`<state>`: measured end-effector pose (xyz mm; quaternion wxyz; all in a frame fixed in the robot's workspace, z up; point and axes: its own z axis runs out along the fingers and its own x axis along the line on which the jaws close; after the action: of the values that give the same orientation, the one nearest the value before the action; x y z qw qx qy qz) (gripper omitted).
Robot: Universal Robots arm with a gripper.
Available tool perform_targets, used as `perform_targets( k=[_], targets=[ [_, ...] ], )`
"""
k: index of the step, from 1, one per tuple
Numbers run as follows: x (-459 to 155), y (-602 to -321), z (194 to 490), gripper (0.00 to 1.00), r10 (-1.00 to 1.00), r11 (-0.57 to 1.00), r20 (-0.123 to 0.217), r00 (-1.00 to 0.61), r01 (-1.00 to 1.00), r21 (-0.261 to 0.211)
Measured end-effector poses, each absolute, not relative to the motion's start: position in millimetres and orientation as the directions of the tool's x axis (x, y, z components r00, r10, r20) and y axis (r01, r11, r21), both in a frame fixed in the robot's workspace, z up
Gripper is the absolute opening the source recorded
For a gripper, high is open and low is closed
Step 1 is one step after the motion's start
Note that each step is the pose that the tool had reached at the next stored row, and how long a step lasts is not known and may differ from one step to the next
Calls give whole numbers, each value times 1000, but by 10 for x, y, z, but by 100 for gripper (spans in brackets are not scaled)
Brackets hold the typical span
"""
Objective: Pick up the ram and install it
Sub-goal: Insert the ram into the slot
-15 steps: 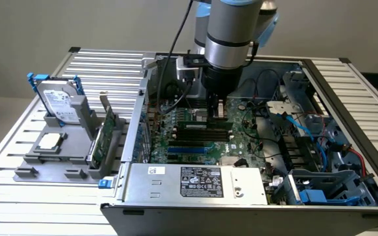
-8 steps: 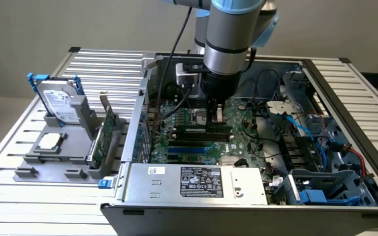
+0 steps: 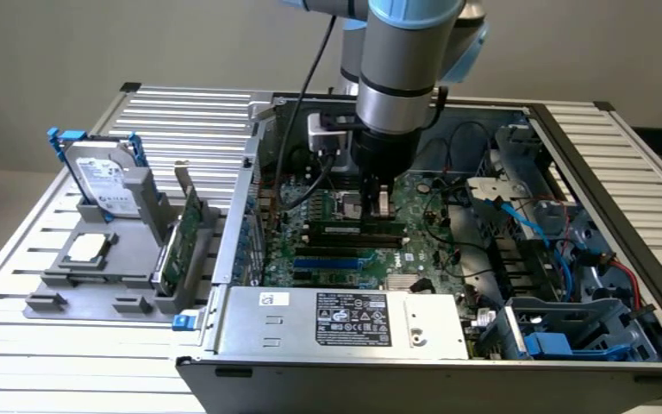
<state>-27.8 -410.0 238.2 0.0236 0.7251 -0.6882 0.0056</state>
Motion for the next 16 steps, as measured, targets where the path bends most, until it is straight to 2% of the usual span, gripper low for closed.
perform_targets(
  k=[16],
  targets=[
    [-278, -4073, 2319, 14, -998, -46, 42, 47, -999, 26]
  ],
)
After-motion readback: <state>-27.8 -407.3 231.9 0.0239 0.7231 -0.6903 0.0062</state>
